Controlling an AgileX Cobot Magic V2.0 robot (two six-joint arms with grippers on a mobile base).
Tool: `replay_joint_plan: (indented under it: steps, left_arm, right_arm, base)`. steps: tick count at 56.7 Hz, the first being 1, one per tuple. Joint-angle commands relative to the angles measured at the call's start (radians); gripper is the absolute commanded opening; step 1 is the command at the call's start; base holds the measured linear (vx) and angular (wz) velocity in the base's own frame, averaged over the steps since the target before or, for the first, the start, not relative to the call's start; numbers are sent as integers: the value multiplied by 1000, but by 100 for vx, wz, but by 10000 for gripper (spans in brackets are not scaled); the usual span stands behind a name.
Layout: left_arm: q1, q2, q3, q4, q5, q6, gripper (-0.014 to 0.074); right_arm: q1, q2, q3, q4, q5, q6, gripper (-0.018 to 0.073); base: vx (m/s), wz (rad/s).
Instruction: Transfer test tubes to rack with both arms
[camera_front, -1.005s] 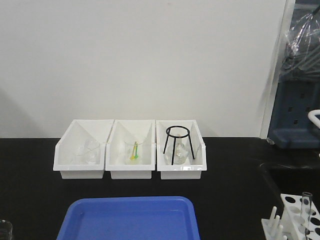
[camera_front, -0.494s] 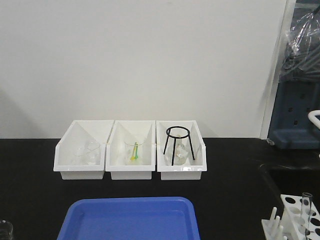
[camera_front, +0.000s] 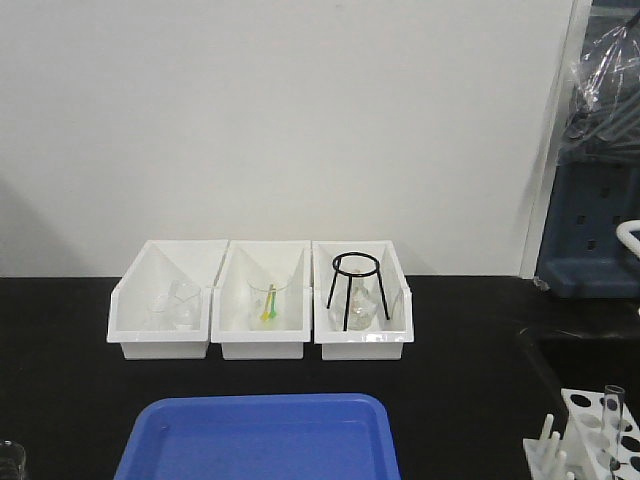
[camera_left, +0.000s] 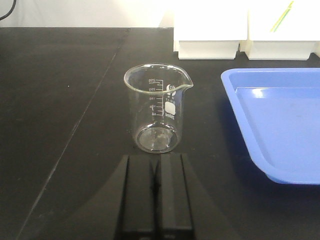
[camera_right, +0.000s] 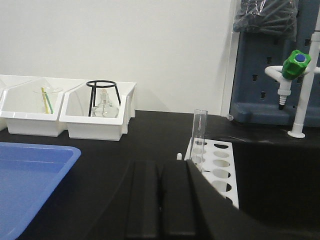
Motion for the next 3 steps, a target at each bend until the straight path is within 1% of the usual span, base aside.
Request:
replay_joint_plan:
  steps: [1, 3]
  left_arm:
    - [1, -12, -26, -3, -77, -10, -5]
    - [1, -12, -26, -3, -77, -10, -5]
  right_arm:
    - [-5, -10, 13, -4, -78, -8, -11]
    - [-5, -10, 13, -4, -78, -8, -11]
  base:
    - [0, 0]
    - [0, 0]
